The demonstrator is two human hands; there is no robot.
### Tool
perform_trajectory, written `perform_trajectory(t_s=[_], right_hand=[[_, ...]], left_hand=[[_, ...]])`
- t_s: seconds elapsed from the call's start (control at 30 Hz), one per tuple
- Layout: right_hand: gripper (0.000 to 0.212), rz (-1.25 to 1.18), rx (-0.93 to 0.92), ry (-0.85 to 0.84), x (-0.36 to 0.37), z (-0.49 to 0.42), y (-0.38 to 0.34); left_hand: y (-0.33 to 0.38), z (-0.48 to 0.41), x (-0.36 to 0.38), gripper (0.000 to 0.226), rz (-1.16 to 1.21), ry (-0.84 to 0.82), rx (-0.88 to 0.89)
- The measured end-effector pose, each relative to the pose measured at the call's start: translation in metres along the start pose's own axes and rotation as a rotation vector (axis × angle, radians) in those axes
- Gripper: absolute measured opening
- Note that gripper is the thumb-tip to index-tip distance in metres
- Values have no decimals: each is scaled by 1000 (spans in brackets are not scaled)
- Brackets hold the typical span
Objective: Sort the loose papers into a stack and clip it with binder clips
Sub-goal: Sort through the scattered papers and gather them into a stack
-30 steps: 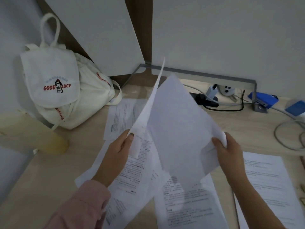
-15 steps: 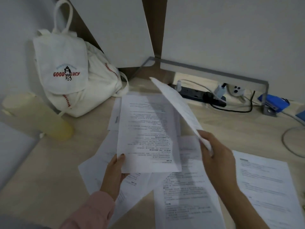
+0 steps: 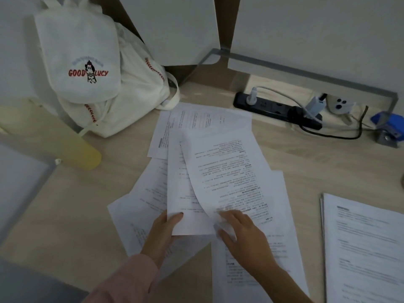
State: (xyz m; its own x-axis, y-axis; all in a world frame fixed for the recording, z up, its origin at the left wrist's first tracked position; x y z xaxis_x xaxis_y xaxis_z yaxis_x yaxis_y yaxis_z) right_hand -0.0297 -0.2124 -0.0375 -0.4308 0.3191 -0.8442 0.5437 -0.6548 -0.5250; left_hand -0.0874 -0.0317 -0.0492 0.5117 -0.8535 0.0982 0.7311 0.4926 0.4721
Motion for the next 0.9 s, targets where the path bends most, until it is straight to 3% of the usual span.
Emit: perform_trajectory(t_s=[0.13,0.17,0.23,0.3,0.33,0.5,0.57,0.67,0.9], right_hand=[[23,44,-64,28,-6,-2,5],[25,-10,5,15,-11,-3,7],[30,-357,235,34,-30,-4,9],[27,-620,402,250,-60,-7,13],[26,-629,443,358,-75,-8,16],[32,-411,427,750,-139,0,30],[30,-354,387,833,-153,3,27],[34,-257,283,789,-152,3,14],[44,-261,167,433,-84,1,6]], left_hand=[[3,-4,0,21,-36,29,-5],[3,-5,0,21,-43,35,-8],[3,-7,-1,22,-50,42,-15],[3,-8,-1,22,-53,51,-17],[3,-8,-2,22,-53,56,-15],[3,-10,-4,28,-30,52,-17],[1,-11,-4,30,-32,57,-25],[-2,-12,-4,28,-36,58,-28],[-8,-6,-7,26,-41,14,-2]])
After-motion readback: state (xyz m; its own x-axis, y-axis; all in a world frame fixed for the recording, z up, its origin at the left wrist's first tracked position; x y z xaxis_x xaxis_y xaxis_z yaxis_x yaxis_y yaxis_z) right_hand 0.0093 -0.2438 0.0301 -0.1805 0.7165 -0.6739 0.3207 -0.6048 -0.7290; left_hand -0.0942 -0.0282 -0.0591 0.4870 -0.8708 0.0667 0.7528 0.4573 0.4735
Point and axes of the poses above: each hand's wrist, its own z-axis away from the middle knuckle, its own x-axis out of the palm, y = z × x, the point moved 3 cm from there along -z, towards the middle knuckle, and after that the axes turned 14 degrees about -x, right-handed, at the moved point
